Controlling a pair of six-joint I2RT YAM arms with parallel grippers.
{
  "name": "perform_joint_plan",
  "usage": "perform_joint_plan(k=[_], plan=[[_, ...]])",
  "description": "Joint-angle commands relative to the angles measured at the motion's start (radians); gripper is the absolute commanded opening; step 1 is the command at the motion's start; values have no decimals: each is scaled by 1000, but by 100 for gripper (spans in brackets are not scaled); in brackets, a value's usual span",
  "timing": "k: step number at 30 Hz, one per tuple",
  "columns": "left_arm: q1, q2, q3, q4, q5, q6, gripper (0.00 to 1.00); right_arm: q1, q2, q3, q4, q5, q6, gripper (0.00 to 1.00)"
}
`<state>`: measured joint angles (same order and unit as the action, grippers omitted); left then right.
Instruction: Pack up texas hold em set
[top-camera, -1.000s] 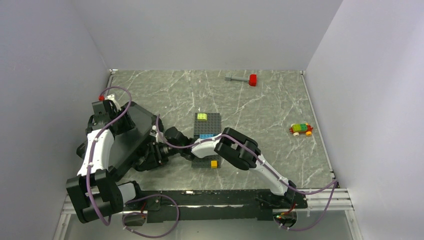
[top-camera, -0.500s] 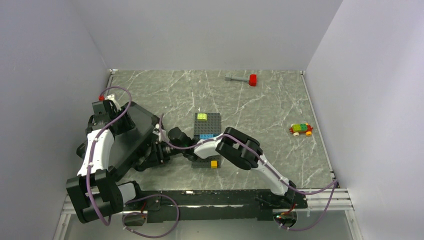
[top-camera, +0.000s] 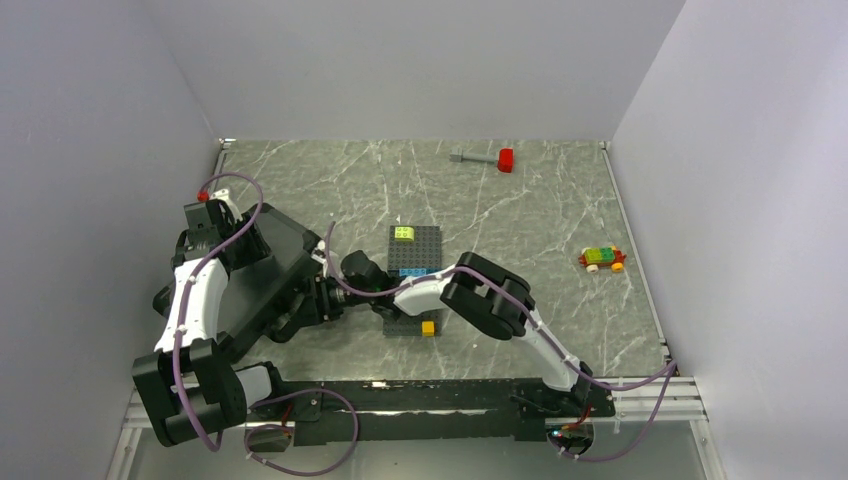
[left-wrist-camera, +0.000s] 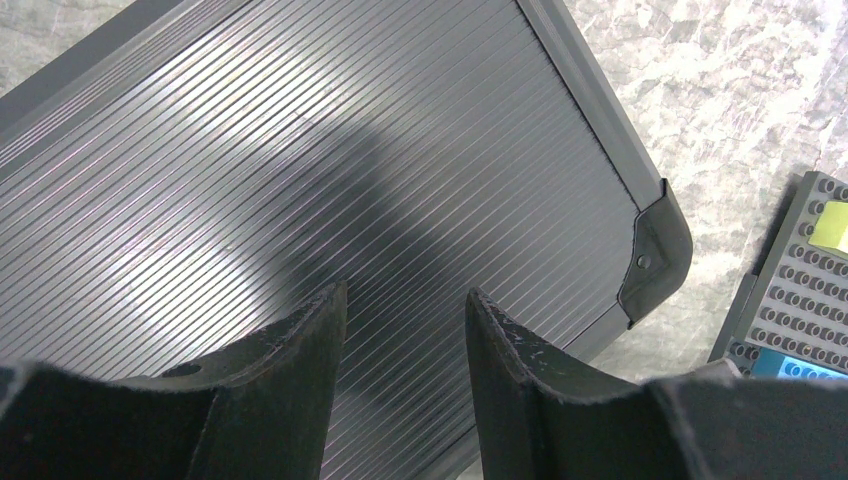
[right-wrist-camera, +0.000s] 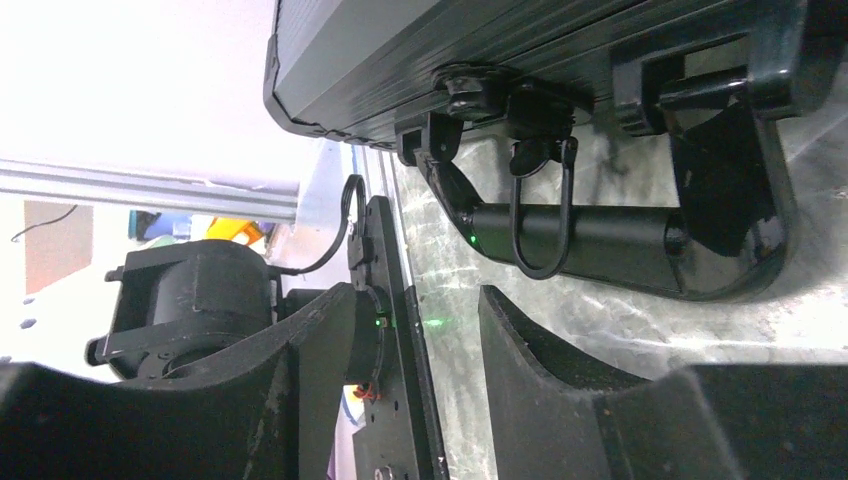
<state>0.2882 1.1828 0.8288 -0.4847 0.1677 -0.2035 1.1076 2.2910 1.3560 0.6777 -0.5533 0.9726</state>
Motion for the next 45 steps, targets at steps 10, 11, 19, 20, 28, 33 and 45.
perform_joint_plan(k=[10, 11, 19, 20, 28, 33, 45], plan=[[-9, 20, -45, -150, 39, -5, 52, -18, 25, 49, -29, 30, 7, 57], [-9, 21, -44, -150, 40, -4, 52, -18, 28, 53, -35, 31, 2, 57], [-9, 17, -45, -150, 45, -4, 52, -20, 45, 69, -32, 29, -1, 57], [-9, 16, -45, -150, 45, -4, 52, -20, 47, 70, -25, 28, -3, 57], [-9, 18, -45, -150, 50, -4, 52, -20, 55, 78, 78, 19, -8, 55], [-9, 18, -43, -150, 50, -5, 52, -21, 40, 75, 121, 19, -21, 55], [-9, 23, -42, -150, 50, -2, 52, -32, 60, 158, 88, 35, -73, 54]])
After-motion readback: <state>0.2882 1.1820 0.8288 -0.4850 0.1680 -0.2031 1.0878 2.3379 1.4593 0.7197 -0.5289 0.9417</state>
